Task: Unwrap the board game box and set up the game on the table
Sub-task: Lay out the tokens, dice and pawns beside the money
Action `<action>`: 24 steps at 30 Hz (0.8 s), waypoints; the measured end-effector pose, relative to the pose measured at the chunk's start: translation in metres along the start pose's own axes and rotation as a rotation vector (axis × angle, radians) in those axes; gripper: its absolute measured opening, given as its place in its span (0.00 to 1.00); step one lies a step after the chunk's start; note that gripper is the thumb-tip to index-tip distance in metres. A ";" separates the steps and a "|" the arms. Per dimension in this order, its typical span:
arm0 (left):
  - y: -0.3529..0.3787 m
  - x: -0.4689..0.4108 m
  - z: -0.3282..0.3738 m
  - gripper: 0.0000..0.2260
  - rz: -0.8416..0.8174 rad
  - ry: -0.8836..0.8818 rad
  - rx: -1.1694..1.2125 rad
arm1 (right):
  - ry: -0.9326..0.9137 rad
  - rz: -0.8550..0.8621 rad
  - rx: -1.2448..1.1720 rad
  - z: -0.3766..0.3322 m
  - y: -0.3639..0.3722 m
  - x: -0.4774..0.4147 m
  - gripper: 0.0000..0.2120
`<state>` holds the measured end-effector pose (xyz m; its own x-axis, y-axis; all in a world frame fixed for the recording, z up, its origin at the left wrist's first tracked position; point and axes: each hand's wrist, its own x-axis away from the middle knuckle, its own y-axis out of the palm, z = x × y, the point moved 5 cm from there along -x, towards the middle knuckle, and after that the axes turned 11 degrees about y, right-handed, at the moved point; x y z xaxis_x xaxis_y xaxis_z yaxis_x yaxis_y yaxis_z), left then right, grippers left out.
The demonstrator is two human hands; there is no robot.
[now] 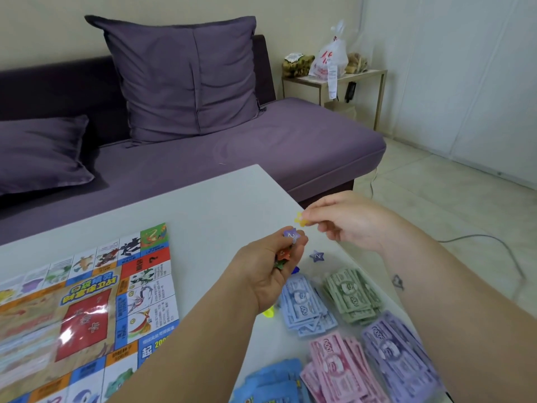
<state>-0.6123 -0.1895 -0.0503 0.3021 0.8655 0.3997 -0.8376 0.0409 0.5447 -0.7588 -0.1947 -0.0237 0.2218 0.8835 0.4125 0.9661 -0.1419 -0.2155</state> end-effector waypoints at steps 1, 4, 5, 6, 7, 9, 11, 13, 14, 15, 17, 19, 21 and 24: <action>-0.002 -0.001 0.001 0.05 0.015 0.010 -0.018 | -0.021 0.035 -0.016 0.000 -0.004 -0.001 0.02; -0.010 -0.004 0.005 0.04 0.050 0.028 -0.089 | -0.091 0.156 0.185 0.002 -0.008 -0.002 0.02; -0.012 -0.005 0.006 0.04 0.060 0.031 -0.109 | -0.113 0.173 0.258 0.003 -0.005 -0.004 0.02; -0.014 -0.006 0.008 0.03 0.071 0.033 -0.128 | -0.129 0.179 0.314 0.003 0.001 -0.006 0.03; -0.016 -0.007 0.010 0.03 0.081 0.039 -0.147 | -0.135 0.188 0.360 0.003 0.005 -0.010 0.03; -0.019 -0.010 0.014 0.02 0.096 0.053 -0.175 | -0.121 0.227 0.444 0.005 0.010 -0.019 0.05; -0.022 -0.014 0.018 0.02 0.104 0.058 -0.192 | -0.093 0.267 0.510 0.009 0.010 -0.028 0.06; -0.022 -0.018 0.020 0.03 0.097 0.056 -0.213 | -0.066 0.285 0.577 0.013 0.010 -0.034 0.05; -0.021 -0.020 0.021 0.03 0.091 0.055 -0.220 | -0.063 0.299 0.602 0.014 0.010 -0.036 0.05; -0.021 -0.022 0.021 0.03 0.085 0.054 -0.225 | -0.070 0.323 0.605 0.013 0.009 -0.036 0.06; -0.019 -0.025 0.021 0.03 0.077 0.050 -0.237 | -0.118 0.382 0.572 0.005 0.003 -0.030 0.11; -0.017 -0.027 0.020 0.03 0.069 0.041 -0.262 | -0.152 0.355 0.506 -0.005 -0.002 -0.022 0.11; -0.013 -0.027 0.018 0.03 0.047 0.024 -0.278 | -0.099 0.204 0.435 -0.008 -0.002 -0.015 0.11; -0.008 -0.026 0.016 0.03 0.029 0.013 -0.281 | -0.058 0.096 0.651 -0.001 0.002 -0.013 0.06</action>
<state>-0.6064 -0.2203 -0.0528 0.2716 0.8747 0.4015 -0.9397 0.1509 0.3070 -0.7597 -0.2068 -0.0280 0.2782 0.9057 0.3200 0.6610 0.0612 -0.7479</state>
